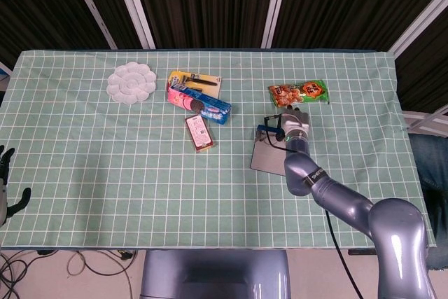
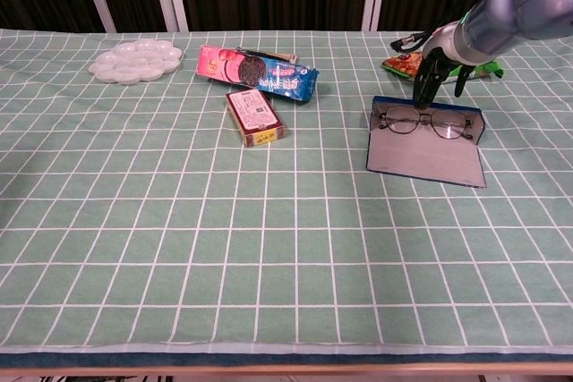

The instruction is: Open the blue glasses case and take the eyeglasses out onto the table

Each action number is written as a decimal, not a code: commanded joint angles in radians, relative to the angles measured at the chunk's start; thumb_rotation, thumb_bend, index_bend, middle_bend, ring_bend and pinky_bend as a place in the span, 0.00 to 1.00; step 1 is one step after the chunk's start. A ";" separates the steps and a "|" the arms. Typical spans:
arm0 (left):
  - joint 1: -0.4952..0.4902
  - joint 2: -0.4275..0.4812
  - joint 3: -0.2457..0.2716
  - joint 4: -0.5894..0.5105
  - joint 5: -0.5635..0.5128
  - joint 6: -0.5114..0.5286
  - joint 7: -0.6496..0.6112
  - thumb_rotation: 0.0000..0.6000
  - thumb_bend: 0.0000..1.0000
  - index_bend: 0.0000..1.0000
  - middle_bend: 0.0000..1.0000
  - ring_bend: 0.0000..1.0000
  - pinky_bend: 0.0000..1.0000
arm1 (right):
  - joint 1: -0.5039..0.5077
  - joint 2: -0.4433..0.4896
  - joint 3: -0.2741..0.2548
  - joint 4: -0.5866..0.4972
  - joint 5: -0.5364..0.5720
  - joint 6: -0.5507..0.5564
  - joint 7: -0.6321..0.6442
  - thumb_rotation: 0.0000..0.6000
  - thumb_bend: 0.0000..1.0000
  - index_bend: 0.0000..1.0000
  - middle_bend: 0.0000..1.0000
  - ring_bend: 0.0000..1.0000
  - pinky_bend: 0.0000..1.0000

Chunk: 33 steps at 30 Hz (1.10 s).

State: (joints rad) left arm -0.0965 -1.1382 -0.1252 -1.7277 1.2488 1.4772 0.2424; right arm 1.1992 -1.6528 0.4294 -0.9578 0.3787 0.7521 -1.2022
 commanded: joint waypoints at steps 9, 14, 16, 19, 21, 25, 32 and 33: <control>0.000 0.001 0.000 -0.002 -0.001 -0.001 0.001 1.00 0.33 0.05 0.00 0.00 0.00 | -0.003 -0.005 0.007 0.005 0.001 0.003 -0.012 1.00 0.50 0.45 0.00 0.00 0.20; -0.001 0.000 0.000 -0.002 -0.001 -0.001 0.001 1.00 0.33 0.05 0.00 0.00 0.00 | -0.006 -0.008 0.009 0.009 -0.002 0.002 -0.014 1.00 0.50 0.46 0.00 0.00 0.20; -0.001 0.000 0.000 -0.002 -0.001 -0.001 0.002 1.00 0.33 0.05 0.00 0.00 0.00 | -0.006 -0.009 0.010 0.011 -0.004 0.003 -0.015 1.00 0.50 0.46 0.00 0.00 0.20; 0.000 0.000 0.001 -0.003 -0.001 -0.001 0.002 1.00 0.33 0.05 0.00 0.00 0.00 | -0.007 -0.010 0.011 0.014 -0.004 0.002 -0.019 1.00 0.50 0.47 0.00 0.00 0.20; -0.001 0.001 0.000 -0.003 -0.002 -0.001 0.002 1.00 0.33 0.05 0.00 0.00 0.00 | -0.007 -0.012 0.011 0.016 -0.004 0.002 -0.023 1.00 0.50 0.47 0.00 0.00 0.20; -0.001 0.000 0.000 -0.003 -0.002 -0.001 0.003 1.00 0.33 0.05 0.00 0.00 0.00 | -0.009 -0.013 0.015 0.017 -0.005 0.002 -0.023 1.00 0.51 0.48 0.00 0.00 0.20; -0.001 0.000 0.001 -0.004 -0.002 -0.001 0.004 1.00 0.33 0.05 0.00 0.00 0.00 | -0.011 -0.011 0.019 0.016 -0.010 0.004 -0.024 1.00 0.53 0.52 0.00 0.00 0.20; -0.001 0.000 0.001 -0.004 -0.003 -0.001 0.004 1.00 0.33 0.05 0.00 0.00 0.00 | -0.013 -0.011 0.020 0.015 -0.012 0.002 -0.022 1.00 0.53 0.52 0.00 0.00 0.20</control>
State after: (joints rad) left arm -0.0972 -1.1380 -0.1247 -1.7313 1.2462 1.4763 0.2466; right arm 1.1870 -1.6637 0.4491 -0.9425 0.3680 0.7551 -1.2251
